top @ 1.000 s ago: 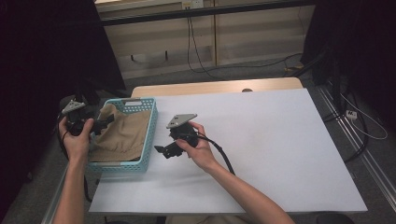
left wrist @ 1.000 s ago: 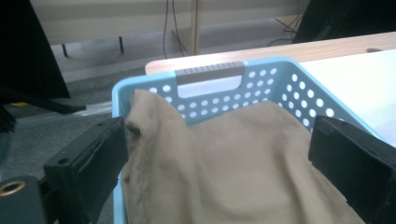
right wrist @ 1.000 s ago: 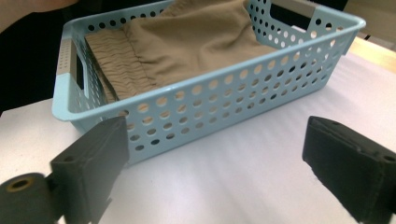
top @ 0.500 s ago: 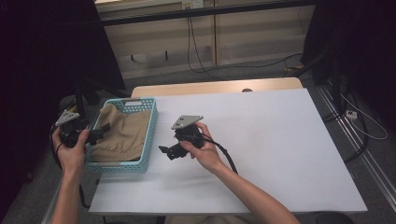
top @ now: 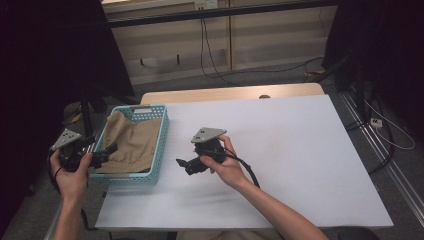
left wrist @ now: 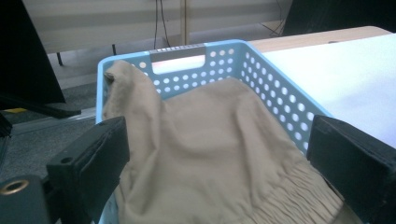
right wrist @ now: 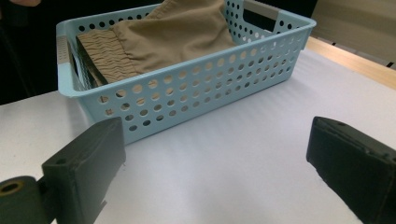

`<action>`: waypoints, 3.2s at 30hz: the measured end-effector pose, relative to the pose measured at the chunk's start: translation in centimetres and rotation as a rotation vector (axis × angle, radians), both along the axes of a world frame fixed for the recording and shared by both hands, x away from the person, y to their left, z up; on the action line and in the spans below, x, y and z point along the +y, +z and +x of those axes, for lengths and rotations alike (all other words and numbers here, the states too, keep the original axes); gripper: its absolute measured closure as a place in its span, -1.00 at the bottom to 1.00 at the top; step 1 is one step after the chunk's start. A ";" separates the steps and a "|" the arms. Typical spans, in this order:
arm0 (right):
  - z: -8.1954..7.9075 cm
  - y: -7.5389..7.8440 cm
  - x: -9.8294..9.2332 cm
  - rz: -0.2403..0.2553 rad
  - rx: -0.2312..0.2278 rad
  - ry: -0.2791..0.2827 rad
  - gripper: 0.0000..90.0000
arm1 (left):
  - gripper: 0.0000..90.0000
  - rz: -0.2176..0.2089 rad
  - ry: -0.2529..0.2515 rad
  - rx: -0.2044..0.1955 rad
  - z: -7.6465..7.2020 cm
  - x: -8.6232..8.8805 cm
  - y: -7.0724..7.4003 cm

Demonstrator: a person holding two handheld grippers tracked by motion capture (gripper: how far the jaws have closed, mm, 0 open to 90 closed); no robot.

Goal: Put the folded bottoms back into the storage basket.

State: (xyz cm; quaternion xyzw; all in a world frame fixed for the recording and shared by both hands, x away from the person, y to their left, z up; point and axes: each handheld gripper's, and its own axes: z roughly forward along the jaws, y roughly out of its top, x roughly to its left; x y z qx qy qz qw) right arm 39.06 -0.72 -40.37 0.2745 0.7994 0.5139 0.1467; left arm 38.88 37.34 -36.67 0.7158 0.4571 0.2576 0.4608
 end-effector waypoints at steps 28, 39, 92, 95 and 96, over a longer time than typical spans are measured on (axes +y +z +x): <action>-1.7 -0.9 -3.1 -0.036 -0.002 -0.054 -0.91 | -0.87 -0.010 -0.145 -0.004 -5.6 -5.9 -0.5; -2.2 -0.9 -4.6 -0.043 -0.009 -0.074 -0.91 | -0.87 -0.006 -0.156 0.007 -5.2 -8.7 -1.2; -6.6 -2.6 -17.7 -0.045 -0.003 -0.352 -0.93 | -0.87 0.044 -0.385 0.090 -3.2 -19.3 -5.6; -7.1 -2.5 -18.5 -0.043 -0.006 -0.369 -0.93 | -0.87 0.046 -0.379 0.093 -3.2 -19.3 -5.7; -7.3 -2.5 -18.8 -0.041 -0.003 -0.376 -0.93 | -0.87 0.040 -0.378 0.095 -3.2 -19.3 -5.9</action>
